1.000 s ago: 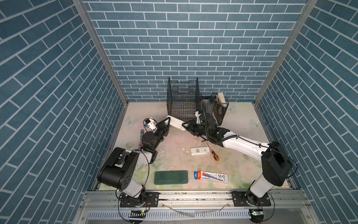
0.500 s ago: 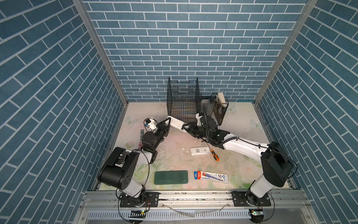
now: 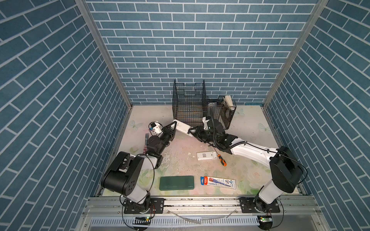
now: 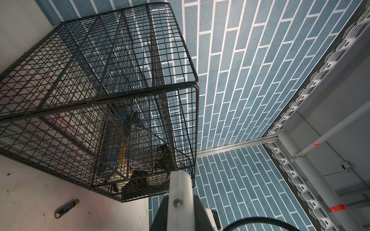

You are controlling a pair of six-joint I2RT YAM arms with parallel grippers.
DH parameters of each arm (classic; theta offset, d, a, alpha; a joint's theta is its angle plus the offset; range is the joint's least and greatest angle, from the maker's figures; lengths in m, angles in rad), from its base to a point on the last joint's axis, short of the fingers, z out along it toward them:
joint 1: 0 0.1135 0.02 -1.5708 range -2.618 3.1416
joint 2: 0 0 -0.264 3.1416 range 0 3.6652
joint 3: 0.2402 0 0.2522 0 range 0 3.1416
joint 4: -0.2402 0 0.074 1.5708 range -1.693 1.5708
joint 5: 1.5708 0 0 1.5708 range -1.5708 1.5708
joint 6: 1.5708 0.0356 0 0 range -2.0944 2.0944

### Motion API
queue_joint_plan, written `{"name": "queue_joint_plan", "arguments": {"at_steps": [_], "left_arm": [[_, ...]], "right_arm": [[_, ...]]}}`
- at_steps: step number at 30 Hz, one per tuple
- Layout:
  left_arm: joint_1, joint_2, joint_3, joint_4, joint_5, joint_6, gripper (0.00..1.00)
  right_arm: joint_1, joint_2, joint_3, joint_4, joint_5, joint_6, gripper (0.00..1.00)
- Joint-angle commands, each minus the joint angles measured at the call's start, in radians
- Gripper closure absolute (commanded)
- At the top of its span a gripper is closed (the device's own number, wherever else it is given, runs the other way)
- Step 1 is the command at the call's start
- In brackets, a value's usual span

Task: Unload the batteries from the remote control

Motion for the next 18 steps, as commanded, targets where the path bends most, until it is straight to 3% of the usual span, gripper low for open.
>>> {"name": "queue_joint_plan", "arguments": {"at_steps": [1,18], "left_arm": [[-0.003,0.005,0.018,0.048,0.014,0.005,1.0],[0.002,0.012,0.018,0.048,0.018,0.01,1.0]], "right_arm": [[-0.001,-0.036,-0.042,0.014,-0.002,0.023,0.64],[-0.003,-0.058,-0.054,0.014,0.003,0.012,0.66]]}}
